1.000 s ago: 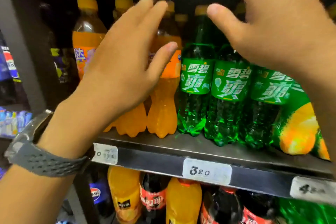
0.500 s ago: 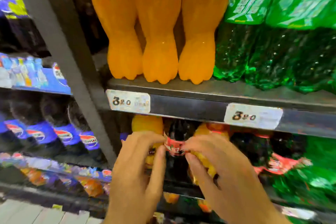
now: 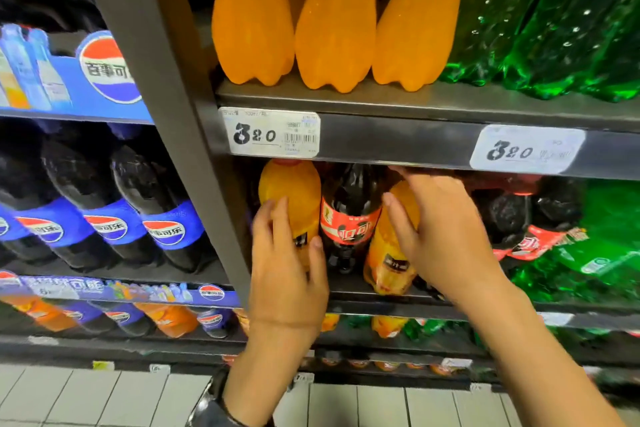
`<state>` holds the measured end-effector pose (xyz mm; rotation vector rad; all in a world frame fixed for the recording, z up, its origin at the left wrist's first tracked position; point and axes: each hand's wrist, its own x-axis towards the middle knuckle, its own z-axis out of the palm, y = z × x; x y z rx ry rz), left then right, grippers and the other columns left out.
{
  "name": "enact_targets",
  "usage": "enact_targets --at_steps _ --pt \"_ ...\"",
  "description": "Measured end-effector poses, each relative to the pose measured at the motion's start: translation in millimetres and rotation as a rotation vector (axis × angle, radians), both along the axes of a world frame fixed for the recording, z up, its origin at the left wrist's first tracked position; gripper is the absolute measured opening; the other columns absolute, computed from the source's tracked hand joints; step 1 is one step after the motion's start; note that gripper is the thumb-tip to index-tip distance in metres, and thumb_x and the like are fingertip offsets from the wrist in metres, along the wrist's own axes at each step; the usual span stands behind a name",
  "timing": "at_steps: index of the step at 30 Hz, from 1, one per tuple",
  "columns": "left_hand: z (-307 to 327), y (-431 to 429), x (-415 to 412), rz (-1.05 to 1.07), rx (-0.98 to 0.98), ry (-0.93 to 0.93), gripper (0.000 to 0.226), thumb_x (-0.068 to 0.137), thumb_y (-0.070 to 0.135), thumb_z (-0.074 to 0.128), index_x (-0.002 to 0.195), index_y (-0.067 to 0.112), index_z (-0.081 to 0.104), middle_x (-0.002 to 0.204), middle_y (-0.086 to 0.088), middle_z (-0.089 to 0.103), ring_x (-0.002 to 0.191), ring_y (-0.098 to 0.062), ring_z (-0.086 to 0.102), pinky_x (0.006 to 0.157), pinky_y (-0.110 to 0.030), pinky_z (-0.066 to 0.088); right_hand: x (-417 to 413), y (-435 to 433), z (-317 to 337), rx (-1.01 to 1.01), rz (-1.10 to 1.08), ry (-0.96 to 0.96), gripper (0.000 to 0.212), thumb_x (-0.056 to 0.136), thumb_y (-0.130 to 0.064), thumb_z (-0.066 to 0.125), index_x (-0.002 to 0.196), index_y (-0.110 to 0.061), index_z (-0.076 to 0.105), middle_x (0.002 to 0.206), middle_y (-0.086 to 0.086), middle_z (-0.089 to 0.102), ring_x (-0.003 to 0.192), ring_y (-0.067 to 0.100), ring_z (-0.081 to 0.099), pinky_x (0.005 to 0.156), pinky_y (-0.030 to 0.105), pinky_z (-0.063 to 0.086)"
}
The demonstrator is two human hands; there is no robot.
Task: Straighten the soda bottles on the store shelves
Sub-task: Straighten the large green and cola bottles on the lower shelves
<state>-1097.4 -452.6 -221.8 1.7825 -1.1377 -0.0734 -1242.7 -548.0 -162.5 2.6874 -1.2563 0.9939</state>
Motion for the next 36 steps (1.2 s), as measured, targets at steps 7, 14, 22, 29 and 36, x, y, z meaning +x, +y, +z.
enact_targets --at_steps 7,14,22,29,36 --pt "17.5 -28.6 15.5 0.040 -0.015 -0.085 0.030 0.092 0.015 0.055 0.115 -0.002 0.046 0.129 -0.024 0.044 0.129 -0.039 0.038 0.106 -0.050 0.034 28.1 -20.1 26.2 0.142 0.044 0.312 0.034 0.095 -0.044 0.047 0.105 -0.014 0.061 0.090 0.005 0.064 0.081 0.027 0.061 0.061 0.027 0.036" --pt "20.7 -59.6 25.0 0.221 0.127 0.038 0.046 0.083 0.033 0.067 0.109 -0.003 0.054 0.135 -0.026 0.042 0.135 -0.031 0.028 0.110 -0.042 0.031 63.9 -44.0 21.5 0.619 0.058 0.455 0.046 0.098 -0.049 0.040 0.128 -0.018 0.053 0.129 0.009 0.056 0.112 0.029 0.053 0.080 0.032 0.034" --pt "16.2 -59.5 33.2 0.191 0.046 0.099 0.047 0.079 0.027 0.073 0.117 0.005 0.055 0.126 -0.015 0.052 0.117 -0.031 0.051 0.097 -0.047 0.044 67.4 -49.4 19.1 0.769 0.037 0.432 0.069 0.092 -0.063 0.038 0.147 -0.022 0.032 0.152 0.009 0.034 0.135 0.032 0.036 0.104 0.041 0.032" --pt "14.2 -62.3 30.2 0.250 0.029 0.081 0.046 0.077 0.029 0.075 0.111 0.003 0.055 0.117 -0.015 0.054 0.107 -0.030 0.055 0.090 -0.041 0.047 63.1 -41.5 25.4 0.719 0.038 0.466 0.055 0.096 -0.055 0.037 0.132 -0.015 0.050 0.129 0.011 0.055 0.118 0.032 0.050 0.087 0.035 0.039" --pt "12.8 -44.4 6.2 0.211 -0.053 -0.050 0.050 0.088 0.032 0.063 0.125 0.009 0.040 0.136 -0.014 0.041 0.130 -0.029 0.040 0.104 -0.046 0.038 8.6 19.4 -9.2 0.014 0.216 0.011 0.040 0.089 -0.037 0.061 0.121 -0.016 0.050 0.114 0.002 0.057 0.107 0.018 0.054 0.085 0.024 0.048"
